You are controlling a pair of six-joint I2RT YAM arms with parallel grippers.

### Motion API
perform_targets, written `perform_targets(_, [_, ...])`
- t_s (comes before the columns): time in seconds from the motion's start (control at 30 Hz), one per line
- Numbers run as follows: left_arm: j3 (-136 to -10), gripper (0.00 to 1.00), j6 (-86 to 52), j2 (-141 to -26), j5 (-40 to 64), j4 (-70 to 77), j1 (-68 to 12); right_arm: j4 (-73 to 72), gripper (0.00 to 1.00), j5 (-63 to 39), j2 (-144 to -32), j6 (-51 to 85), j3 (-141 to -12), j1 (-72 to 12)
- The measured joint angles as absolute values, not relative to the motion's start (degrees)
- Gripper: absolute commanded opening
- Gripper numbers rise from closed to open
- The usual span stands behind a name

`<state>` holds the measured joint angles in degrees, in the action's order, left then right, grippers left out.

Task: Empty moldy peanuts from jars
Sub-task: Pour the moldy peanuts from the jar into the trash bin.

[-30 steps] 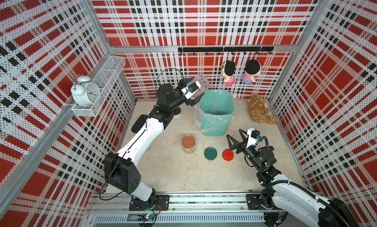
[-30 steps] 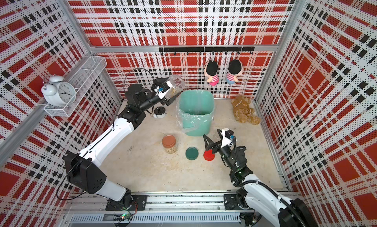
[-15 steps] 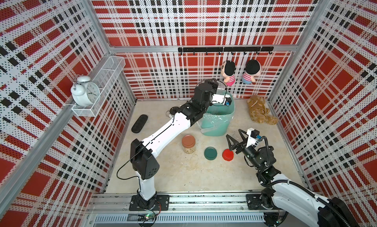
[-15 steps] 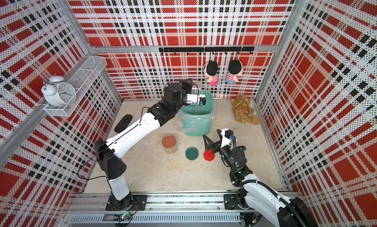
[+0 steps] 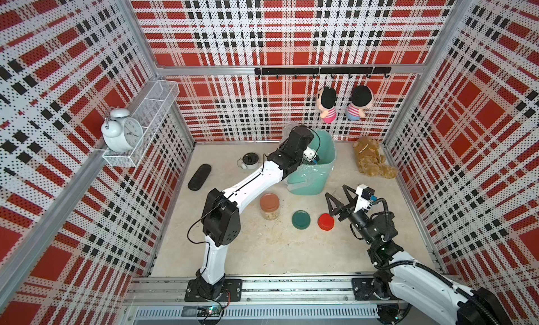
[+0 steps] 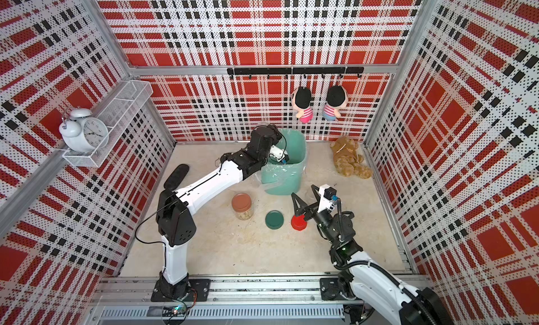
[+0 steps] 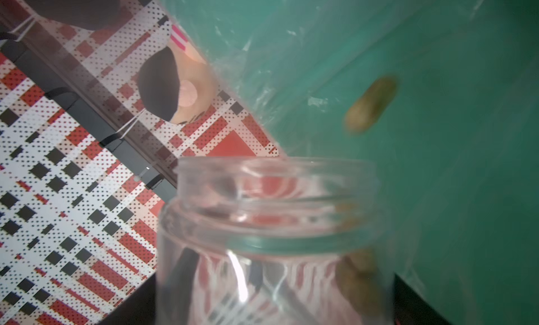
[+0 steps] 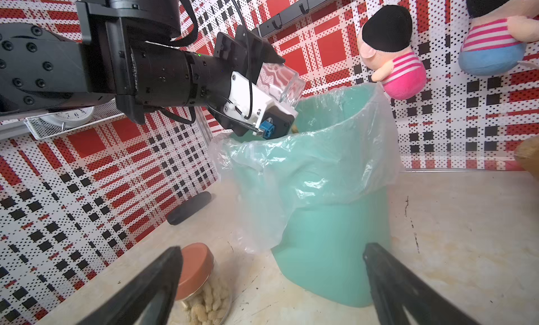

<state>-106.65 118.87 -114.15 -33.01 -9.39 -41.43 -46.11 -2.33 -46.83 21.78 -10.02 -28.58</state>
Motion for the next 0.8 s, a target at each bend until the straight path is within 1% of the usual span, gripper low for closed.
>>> perform_targets(0.13, [-105.5,0.00,118.8,-113.7,-32.5,-8.2,-41.2,-46.2,1.00,-2.4,-47.0,21.7,-10.0,-28.6])
perform_targets(0.33, [-109.2,0.00,119.5,-114.2,-31.9,-7.4,-41.1,-46.2,1.00,-2.3,-47.0,21.8,-10.0,-28.6])
perform_targets(0.53, [-107.5,0.00,119.9,-114.3,-30.6,-7.0,-40.6,-47.2,1.00,-2.4,-47.6,22.0,-10.0,-28.6])
perform_targets(0.7, [-111.1,0.00,119.9,-115.3,-30.6,-7.7,-40.5,-47.4,1.00,-2.4,-47.7,22.0,-10.0,-28.6])
perform_targets(0.8, [-109.7,0.00,119.9,-114.1,-30.4,-6.5,-40.1,-48.1,1.00,-2.4,-48.4,22.2,-10.0,-28.6])
